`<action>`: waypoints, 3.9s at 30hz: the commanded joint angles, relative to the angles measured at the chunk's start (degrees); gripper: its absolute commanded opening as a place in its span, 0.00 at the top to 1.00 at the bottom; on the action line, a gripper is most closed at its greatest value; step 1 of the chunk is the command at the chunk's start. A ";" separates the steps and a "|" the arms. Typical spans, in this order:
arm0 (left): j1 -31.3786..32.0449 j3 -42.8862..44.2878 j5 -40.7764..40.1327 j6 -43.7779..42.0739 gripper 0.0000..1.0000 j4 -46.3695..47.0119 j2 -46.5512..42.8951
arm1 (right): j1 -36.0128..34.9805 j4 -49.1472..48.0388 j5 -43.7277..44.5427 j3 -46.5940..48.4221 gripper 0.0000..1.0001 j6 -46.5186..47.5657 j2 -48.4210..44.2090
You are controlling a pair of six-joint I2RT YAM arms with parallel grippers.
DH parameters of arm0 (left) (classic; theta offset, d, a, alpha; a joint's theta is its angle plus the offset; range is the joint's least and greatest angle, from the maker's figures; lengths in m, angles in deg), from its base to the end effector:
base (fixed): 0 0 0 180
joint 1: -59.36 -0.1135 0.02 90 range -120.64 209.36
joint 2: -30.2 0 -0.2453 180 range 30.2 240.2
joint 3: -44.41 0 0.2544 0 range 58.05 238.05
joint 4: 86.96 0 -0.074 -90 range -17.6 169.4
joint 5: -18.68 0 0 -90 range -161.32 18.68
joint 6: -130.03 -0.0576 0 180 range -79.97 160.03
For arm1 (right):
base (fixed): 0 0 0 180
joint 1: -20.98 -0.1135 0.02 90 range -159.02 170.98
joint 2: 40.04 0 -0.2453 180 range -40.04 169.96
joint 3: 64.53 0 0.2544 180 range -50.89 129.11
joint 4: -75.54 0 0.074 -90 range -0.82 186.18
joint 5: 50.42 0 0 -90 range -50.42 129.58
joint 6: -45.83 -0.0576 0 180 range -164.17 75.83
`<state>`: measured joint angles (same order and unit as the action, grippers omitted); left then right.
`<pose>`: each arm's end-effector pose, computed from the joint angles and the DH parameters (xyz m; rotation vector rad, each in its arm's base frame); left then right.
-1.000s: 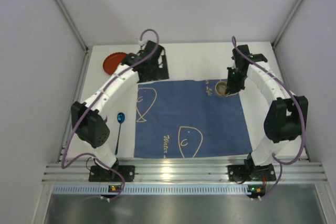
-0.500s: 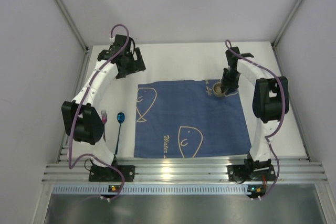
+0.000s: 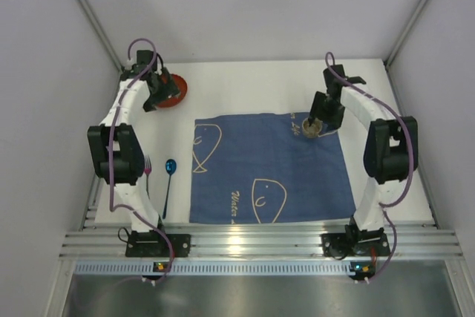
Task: Set the dinner table for one person
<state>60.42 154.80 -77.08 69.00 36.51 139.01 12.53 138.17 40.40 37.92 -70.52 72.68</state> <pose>0.4288 -0.0022 0.2452 -0.6477 2.4403 -0.0839 0.3995 0.0585 0.1686 0.4465 2.8154 0.1087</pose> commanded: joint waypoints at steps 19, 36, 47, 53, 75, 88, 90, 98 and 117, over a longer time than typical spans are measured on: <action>-8.18 -4.83 0.31 12.43 0.16 23.65 9.92 | -0.25 3.39 -9.70 -27.02 0.28 -2.39 -43.90; -9.41 3.97 1.19 13.57 0.74 20.84 20.91 | -0.25 6.55 -8.73 -30.98 0.28 -2.30 -46.72; -9.24 -2.08 14.19 10.32 1.00 23.81 8.82 | -0.25 8.66 -9.69 -33.35 0.28 -2.30 -52.78; -4.51 -10.79 22.20 4.79 1.00 24.45 -5.95 | -0.25 9.10 -10.40 -34.06 0.26 -3.35 -57.17; 42.44 -36.55 2.43 12.42 1.00 23.47 -20.84 | -0.25 25.54 -13.30 -40.21 0.11 -5.47 -84.60; 44.56 -36.46 -7.33 14.71 0.14 17.50 -24.43 | -0.25 29.31 -13.65 -39.07 0.11 -3.45 -87.50; 44.56 -34.79 -12.24 15.23 0.14 11.19 -28.89 | -0.25 29.76 -14.00 -39.24 0.11 -3.36 -87.94; 20.77 -47.59 -15.08 21.06 0.25 -6.85 -50.26 | -0.25 28.00 -15.14 -41.88 0.10 -4.24 -89.61; -7.13 -64.49 9.36 18.58 0.35 7.12 -42.21 | -0.25 19.65 -16.20 -43.55 0.10 -2.74 -81.18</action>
<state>55.14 92.01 -73.13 89.02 37.43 96.22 12.46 161.04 24.40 -5.99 -74.15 -9.13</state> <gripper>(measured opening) 0.661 0.903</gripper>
